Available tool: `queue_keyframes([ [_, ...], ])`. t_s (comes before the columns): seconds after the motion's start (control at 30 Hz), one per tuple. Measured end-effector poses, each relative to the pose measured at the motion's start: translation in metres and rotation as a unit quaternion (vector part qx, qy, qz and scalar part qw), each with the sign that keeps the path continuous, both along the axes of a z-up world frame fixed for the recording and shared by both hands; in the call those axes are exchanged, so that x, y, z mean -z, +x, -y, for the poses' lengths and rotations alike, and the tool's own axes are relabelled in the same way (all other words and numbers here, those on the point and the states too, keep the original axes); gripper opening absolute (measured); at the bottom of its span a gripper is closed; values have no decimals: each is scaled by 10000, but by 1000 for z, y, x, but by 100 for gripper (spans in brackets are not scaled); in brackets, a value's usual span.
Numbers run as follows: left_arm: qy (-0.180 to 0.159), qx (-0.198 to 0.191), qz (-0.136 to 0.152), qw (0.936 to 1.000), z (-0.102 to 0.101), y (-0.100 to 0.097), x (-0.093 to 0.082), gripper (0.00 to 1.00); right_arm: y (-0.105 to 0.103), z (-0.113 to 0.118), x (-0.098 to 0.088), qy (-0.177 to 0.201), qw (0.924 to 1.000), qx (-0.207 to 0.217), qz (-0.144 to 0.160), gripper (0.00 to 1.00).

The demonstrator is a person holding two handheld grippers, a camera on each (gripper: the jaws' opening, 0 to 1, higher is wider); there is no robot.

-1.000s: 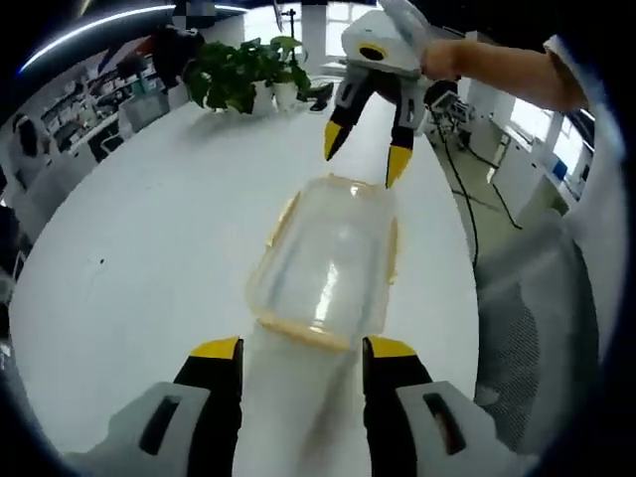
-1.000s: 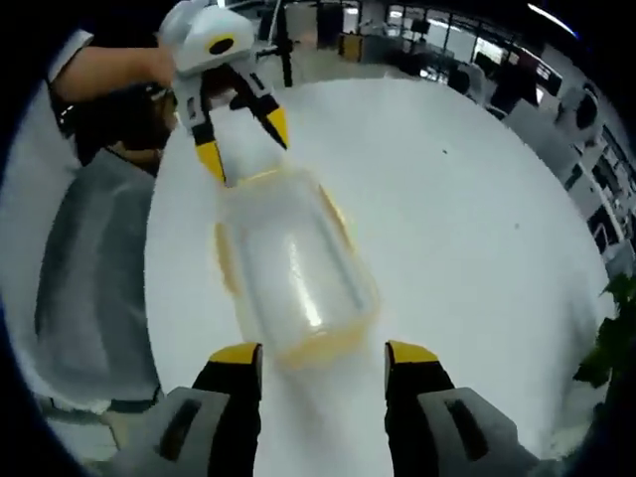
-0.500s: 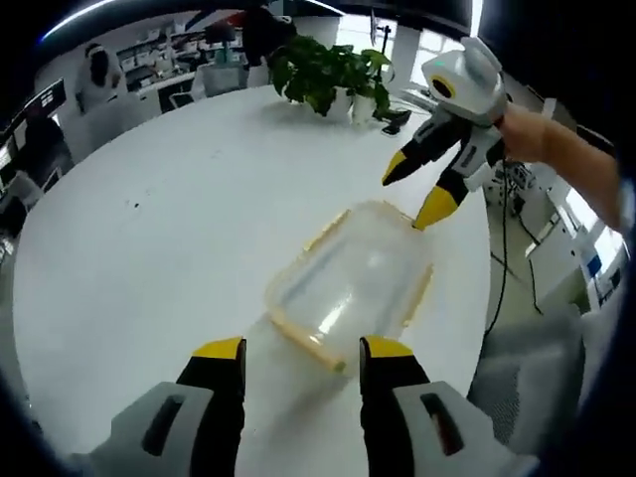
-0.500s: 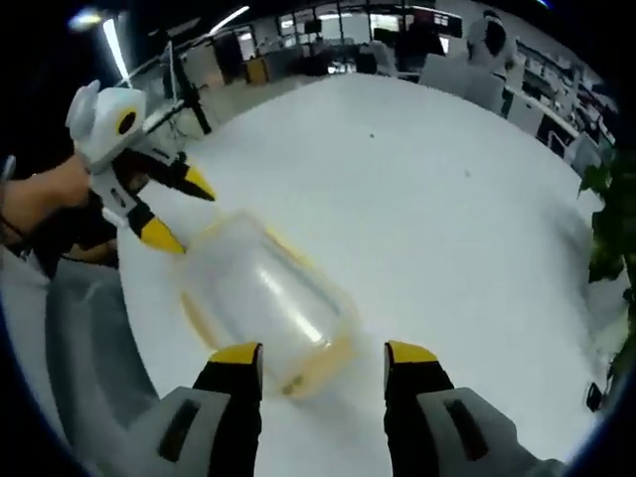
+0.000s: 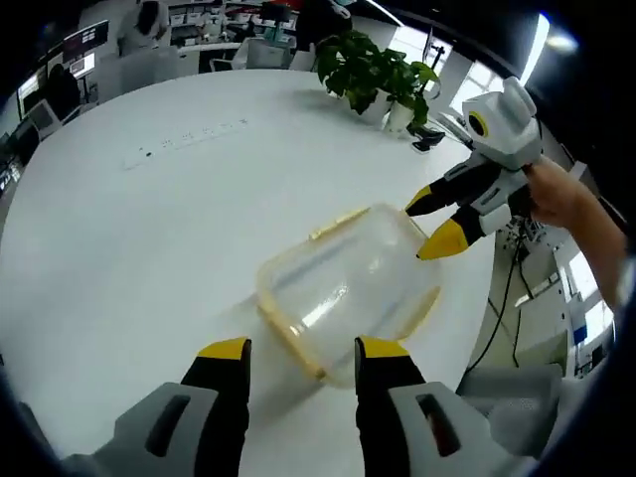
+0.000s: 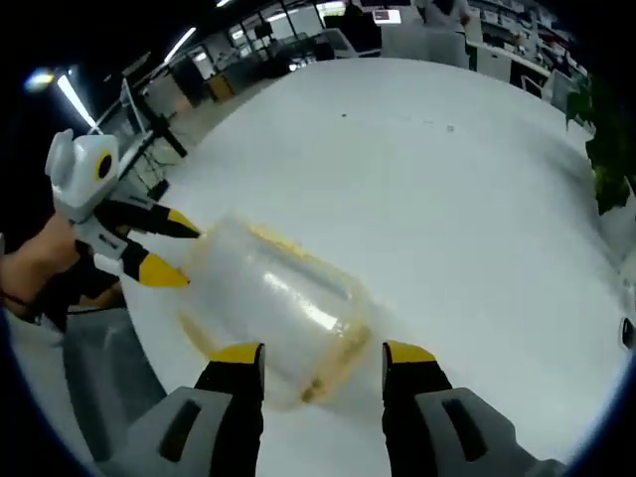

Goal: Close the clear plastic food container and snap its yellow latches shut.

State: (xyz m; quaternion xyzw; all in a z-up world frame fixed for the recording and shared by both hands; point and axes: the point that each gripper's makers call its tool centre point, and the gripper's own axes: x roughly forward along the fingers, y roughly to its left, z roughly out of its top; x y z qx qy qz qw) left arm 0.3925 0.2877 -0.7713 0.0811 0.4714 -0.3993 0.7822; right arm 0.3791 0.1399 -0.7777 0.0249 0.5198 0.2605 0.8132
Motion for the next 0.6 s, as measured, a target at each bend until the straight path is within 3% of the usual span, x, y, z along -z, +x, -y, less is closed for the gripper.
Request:
queue_keyframes([
  [0.07, -129, -72, -255, 9996, 2, -4, 0, 36, -1, 0, 2, 39, 10000, -26, -64, 47],
  [0.2, -295, -82, -334, 9990, 7, -6, 1, 31, -3, -2, 3, 254, 9994, 108, -189, 45],
  [0.6, -138, -14, -323, 9994, 10, -7, 2, 27, -6, -7, 4, 381, 9989, -54, -259, 37],
])
